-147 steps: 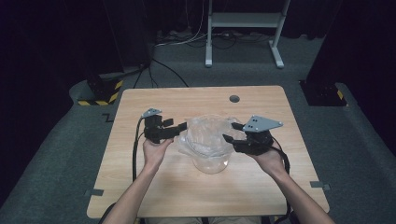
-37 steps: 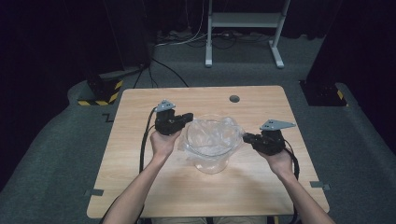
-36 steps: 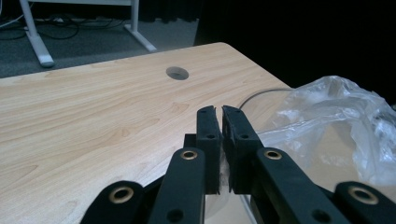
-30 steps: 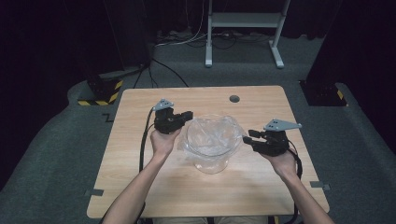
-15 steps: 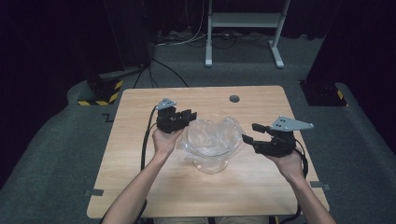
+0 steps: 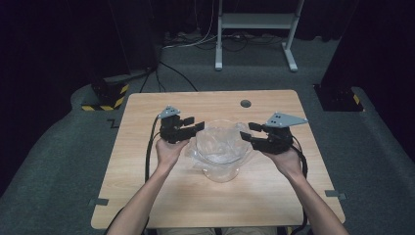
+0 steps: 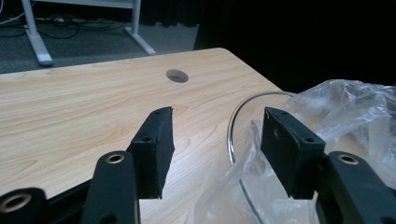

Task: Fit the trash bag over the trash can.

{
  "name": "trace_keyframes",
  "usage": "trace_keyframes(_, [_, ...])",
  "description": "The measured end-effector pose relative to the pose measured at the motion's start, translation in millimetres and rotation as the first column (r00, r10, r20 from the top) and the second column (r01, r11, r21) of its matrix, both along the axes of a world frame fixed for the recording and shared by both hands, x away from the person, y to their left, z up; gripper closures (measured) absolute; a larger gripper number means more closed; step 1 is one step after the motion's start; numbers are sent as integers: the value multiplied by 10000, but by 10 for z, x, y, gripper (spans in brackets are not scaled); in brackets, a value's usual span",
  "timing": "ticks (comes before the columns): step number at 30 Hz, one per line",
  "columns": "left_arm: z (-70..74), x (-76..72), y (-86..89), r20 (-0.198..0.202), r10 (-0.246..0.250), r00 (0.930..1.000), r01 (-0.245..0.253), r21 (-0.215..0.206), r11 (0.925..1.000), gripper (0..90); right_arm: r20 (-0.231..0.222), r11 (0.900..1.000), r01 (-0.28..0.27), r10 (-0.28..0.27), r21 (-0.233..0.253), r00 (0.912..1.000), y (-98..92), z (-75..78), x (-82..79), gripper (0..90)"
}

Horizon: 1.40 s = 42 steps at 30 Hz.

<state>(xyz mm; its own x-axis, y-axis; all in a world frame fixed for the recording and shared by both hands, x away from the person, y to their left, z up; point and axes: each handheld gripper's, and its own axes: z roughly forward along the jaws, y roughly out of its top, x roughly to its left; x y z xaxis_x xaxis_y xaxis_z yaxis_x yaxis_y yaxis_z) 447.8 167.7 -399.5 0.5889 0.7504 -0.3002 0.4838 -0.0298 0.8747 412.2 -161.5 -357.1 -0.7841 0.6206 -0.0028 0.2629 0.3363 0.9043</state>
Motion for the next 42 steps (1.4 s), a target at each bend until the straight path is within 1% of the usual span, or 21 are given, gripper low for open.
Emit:
trace_keyframes(2, [6,-15,20,52,17,10000,-17,-35,10000,448,-34,9998,-104,104,-173,9999,53,-8,28,660])
trace_keyframes(4, [8,-28,20,24,-37,10000,37,-25,10000,469,-54,9993,-165,163,-349,9999,91,-24,69,747])
trace_keyframes(6, [0,-28,3,43,-141,9999,140,141,9998,510,-101,9984,-115,110,-549,9999,107,-41,129,817])
trace_keyframes(9, [-29,-24,-18,-8,-303,9995,303,637,9975,581,-71,9982,10,-14,-598,10000,103,-59,197,891])
trace_keyframes(10, [-38,-20,-17,-57,-319,9995,322,671,9972,608,-58,9982,88,-91,-597,9999,98,-73,229,897])
trace_keyframes(13, [-36,-7,-16,-144,-379,9992,386,533,9978,678,-86,9970,354,-361,-695,9993,92,-127,316,900])
trace_keyframes(15, [-27,-1,-29,-103,-417,9991,422,610,9972,709,-95,9961,538,-546,-700,9985,81,-161,369,900])
trace_keyframes(18, [-22,17,-47,-127,-512,9986,518,566,9971,765,-285,9948,914,-927,-440,9953,34,-229,469,900])
trace_keyframes(20, [-19,37,-46,-226,-605,9979,612,333,9976,797,-382,9936,1080,-1092,-337,9933,10,-271,520,900])
trace_keyframes(21, [-17,48,-39,-227,-662,9976,668,287,9974,812,-450,9932,1138,-1148,-240,9924,-3,-294,549,900])
trace_keyframes(24, [-17,71,-18,-292,-620,9976,617,-105,9980,846,-625,9917,1283,-1282,-17,9898,-26,-352,617,900])
trace_keyframes(27, [-38,106,15,-352,-512,9981,508,-128,9986,860,-719,9911,1330,-1326,5,9886,-17,-400,661,900])
trace_keyframes(32, [-87,161,13,-569,-320,9979,306,-255,9992,864,-901,9906,1350,-1364,-213,9866,30,-496,704,900])
trace_keyframes(35, [-135,200,-12,-857,-297,9959,282,-189,9994,864,-1032,9909,1309,-1334,-312,9857,55,-540,711,900])
trace_keyframes(40, [-193,248,-38,-1193,-223,9926,203,-185,9996,864,-1170,9912,1262,-1302,-410,9846,83,-579,709,900])
trace_keyframes(42, [-219,269,-51,-1337,-242,9907,231,-95,9997,865,-1256,9910,1267,-1312,-435,9834,86,-594,703,900])
